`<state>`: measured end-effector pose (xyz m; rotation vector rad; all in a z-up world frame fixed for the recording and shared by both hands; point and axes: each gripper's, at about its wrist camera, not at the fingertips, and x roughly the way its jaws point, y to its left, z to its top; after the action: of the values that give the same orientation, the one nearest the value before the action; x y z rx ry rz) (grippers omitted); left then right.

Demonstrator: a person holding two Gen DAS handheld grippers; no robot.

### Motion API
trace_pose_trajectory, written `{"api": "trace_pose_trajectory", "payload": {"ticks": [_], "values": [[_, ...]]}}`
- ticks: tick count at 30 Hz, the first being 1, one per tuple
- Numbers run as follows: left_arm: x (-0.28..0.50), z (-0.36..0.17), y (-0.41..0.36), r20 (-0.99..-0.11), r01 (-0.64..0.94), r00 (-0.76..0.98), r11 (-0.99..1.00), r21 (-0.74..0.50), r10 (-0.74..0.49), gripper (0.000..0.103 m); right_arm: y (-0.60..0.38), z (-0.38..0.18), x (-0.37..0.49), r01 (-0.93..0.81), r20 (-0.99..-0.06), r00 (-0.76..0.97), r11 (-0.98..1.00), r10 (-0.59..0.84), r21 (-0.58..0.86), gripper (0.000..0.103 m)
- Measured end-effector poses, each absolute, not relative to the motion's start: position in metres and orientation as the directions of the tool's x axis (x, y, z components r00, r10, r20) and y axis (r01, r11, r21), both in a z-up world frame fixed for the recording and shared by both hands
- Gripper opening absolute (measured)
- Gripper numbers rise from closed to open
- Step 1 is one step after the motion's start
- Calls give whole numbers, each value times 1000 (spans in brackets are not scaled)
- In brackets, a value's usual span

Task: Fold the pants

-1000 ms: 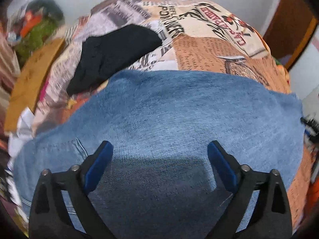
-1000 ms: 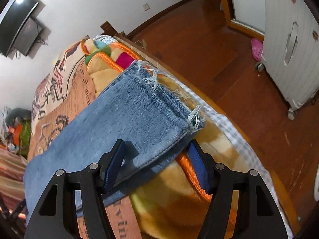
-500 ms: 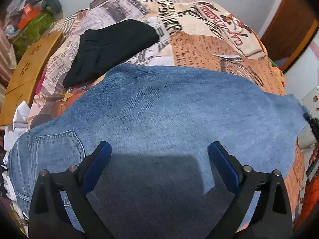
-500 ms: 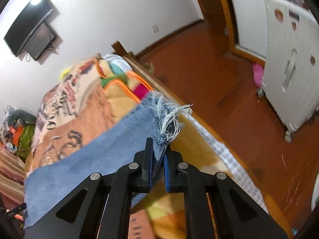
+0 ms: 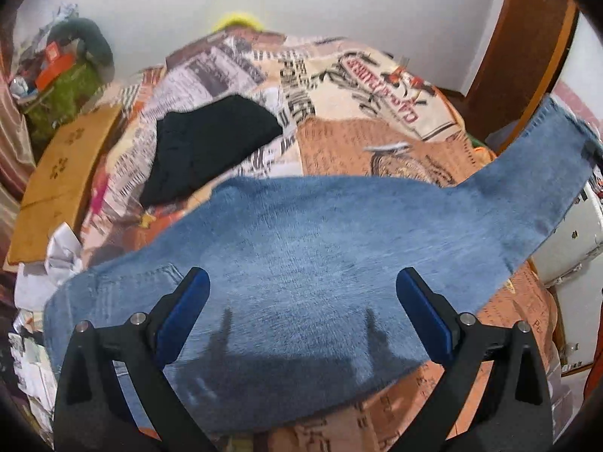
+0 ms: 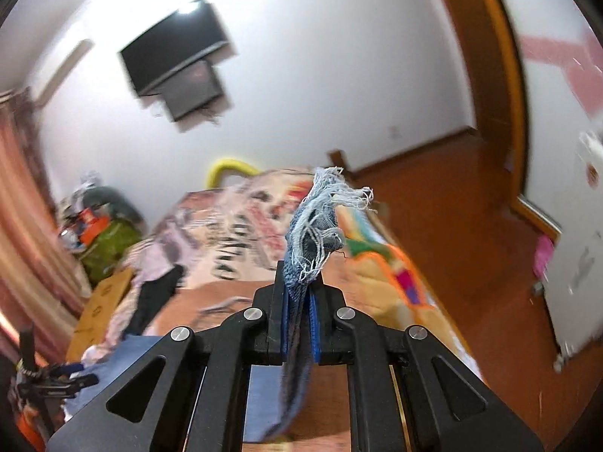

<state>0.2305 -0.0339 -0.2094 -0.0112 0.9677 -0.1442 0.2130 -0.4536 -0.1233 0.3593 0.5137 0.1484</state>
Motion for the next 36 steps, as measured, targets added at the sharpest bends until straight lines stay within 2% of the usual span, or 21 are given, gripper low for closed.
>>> {"api": "trace_pose_trajectory", "payload": {"ticks": [5,11,18,24,29,31,32,36], "values": [[210,-188,-29,-780,137,614,990,-43,-119,101,-399,-110,211,-190,-420,844,918,334,349,7],[193,-183,-22,-762,150,638,988,-21,-113,101,-329,-126,219,-332,-446,764,876,468,350,7],[183,-191,-3,-775,125,625,992,-18,-93,101,-246,-170,222,-469,-553,604,817,574,337,8],[185,-205,12,-800,72,595,996,-45,-79,100,-206,-221,223,-519,-669,462,789,582,329,8],[190,-210,12,-808,65,584,997,-44,-74,100,-200,-239,228,-506,-716,386,783,581,363,15],[194,-209,8,-809,71,583,997,-40,-74,100,-202,-237,224,-512,-714,381,777,587,366,33],[198,-207,3,-808,80,584,996,-33,-74,100,-205,-234,223,-510,-714,385,779,585,364,37],[214,-198,-15,-796,116,600,993,-15,-83,100,-231,-217,221,-504,-669,440,781,599,369,38]]}}
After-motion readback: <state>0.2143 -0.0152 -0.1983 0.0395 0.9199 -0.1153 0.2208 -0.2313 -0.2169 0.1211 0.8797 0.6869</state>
